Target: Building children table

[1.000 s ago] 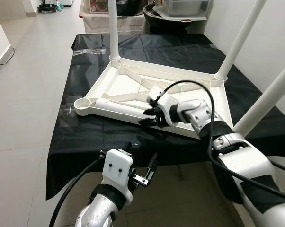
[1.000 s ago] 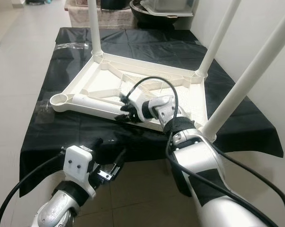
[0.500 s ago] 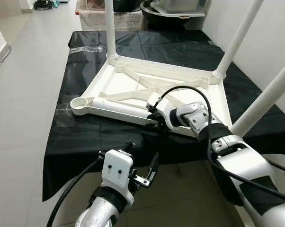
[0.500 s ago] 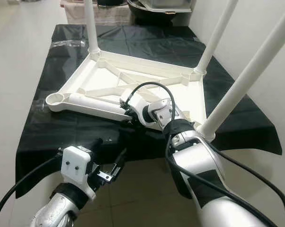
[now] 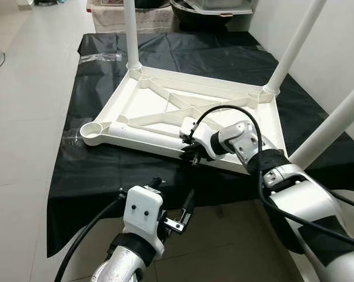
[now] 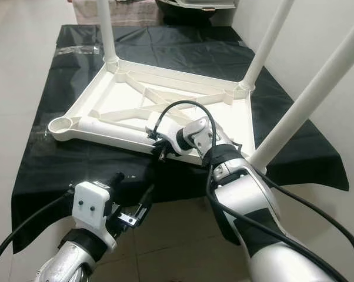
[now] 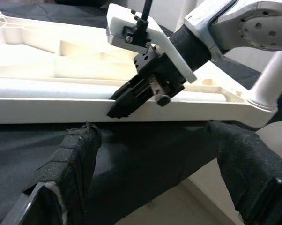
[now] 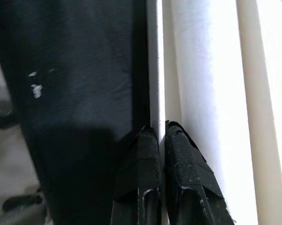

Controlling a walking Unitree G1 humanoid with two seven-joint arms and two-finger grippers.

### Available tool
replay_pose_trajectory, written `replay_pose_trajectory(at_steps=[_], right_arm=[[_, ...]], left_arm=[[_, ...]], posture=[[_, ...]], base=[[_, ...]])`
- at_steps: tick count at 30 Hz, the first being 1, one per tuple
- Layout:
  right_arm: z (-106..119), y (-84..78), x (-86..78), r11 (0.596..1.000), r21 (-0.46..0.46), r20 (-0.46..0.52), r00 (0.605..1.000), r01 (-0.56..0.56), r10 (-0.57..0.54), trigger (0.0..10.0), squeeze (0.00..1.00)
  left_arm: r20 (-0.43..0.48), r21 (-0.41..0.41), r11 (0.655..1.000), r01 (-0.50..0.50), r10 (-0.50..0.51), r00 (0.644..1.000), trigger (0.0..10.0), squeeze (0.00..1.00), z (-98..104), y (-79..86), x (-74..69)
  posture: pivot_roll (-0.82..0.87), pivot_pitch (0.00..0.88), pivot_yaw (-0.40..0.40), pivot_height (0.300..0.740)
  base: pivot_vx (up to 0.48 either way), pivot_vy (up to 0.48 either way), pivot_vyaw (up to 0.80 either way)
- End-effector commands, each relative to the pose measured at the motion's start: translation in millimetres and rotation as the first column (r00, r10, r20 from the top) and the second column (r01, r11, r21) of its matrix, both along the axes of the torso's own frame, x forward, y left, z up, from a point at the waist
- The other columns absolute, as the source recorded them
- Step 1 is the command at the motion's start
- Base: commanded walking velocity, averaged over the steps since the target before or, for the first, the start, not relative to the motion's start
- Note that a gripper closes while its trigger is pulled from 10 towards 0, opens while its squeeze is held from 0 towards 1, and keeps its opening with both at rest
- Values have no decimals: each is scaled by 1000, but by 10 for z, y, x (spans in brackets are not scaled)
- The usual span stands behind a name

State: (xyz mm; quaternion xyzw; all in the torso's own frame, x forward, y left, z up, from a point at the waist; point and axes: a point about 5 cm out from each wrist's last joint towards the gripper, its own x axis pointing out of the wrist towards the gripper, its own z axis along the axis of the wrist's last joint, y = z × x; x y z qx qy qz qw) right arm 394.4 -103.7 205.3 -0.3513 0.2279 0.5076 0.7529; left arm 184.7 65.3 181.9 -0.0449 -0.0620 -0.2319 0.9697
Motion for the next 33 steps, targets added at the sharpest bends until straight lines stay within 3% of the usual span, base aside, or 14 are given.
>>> replay_pose_trajectory(at_steps=[1, 6, 9, 11, 15, 19, 21, 23, 27, 28, 33], right_arm=[[-201, -63, -87, 997, -57, -119, 991, -61, 54, 0, 0], [-190, -113, -128, 983, -85, -142, 978, -165, 152, 0, 0], [-216, -256, -177, 936, -209, -172, 953, -283, 250, 0, 0], [-210, -292, -171, 913, -270, -151, 950, -304, 272, 0, 0], [-174, -297, -152, 901, -306, -119, 951, -307, 284, 0, 0], [-25, -204, -102, 865, -372, -9, 933, -338, 361, 0, 0], [-25, -204, -102, 865, -372, -9, 933, -338, 361, 0, 0], [49, -144, -82, 836, -418, 55, 909, -356, 414, 0, 0], [118, -78, -71, 825, -427, 108, 885, -371, 453, 0, 0], [197, 6, -42, 812, -462, 200, 850, -357, 487, 0, 0], [305, 123, -18, 825, -449, 273, 827, -343, 492, 0, 0]], left_arm=[[-7, -12, 1000, 17, -17, 1000, 10000, 0, 18, -67, -47], [-5, -10, 1000, 16, -16, 1000, 10000, 0, 19, -71, -36], [-2, -7, 1000, 17, -17, 1000, 10000, 0, 23, -73, -24], [-2, -5, 1000, 18, -18, 1000, 10000, 0, 16, -73, -21], [-2, -4, 1000, 19, -19, 1000, 10000, 0, 11, -76, -21], [-4, 2, 1000, 18, -18, 1000, 10000, 0, -4, -76, -7], [-4, 2, 1000, 18, -18, 1000, 10000, 0, -4, -76, -7], [-3, 4, 1000, 17, -17, 1000, 10000, 0, -14, -80, 2], [-3, 6, 1000, 18, -18, 1000, 10000, 0, -20, -85, 9], [-2, 7, 1000, 20, -20, 1000, 10000, 0, -23, -88, 12], [-1, 8, 1000, 20, -20, 1000, 10000, 0, -28, -86, 18]], posture=[[81, 222, -122, 740], [83, 217, -130, 740], [80, 205, -131, 740], [80, 191, -133, 740], [78, 184, -136, 740], [79, 183, -136, 740], [79, 183, -136, 740], [75, 173, -131, 740], [73, 173, -131, 740], [70, 168, -132, 740], [69, 166, -135, 740]], base=[[0, 0, 0], [0, 0, 0], [0, 0, 0], [0, 0, 0], [0, 0, 0], [0, 0, 0], [0, 0, 0], [0, 0, 0], [0, 0, 0], [0, 0, 0], [0, 0, 0]])
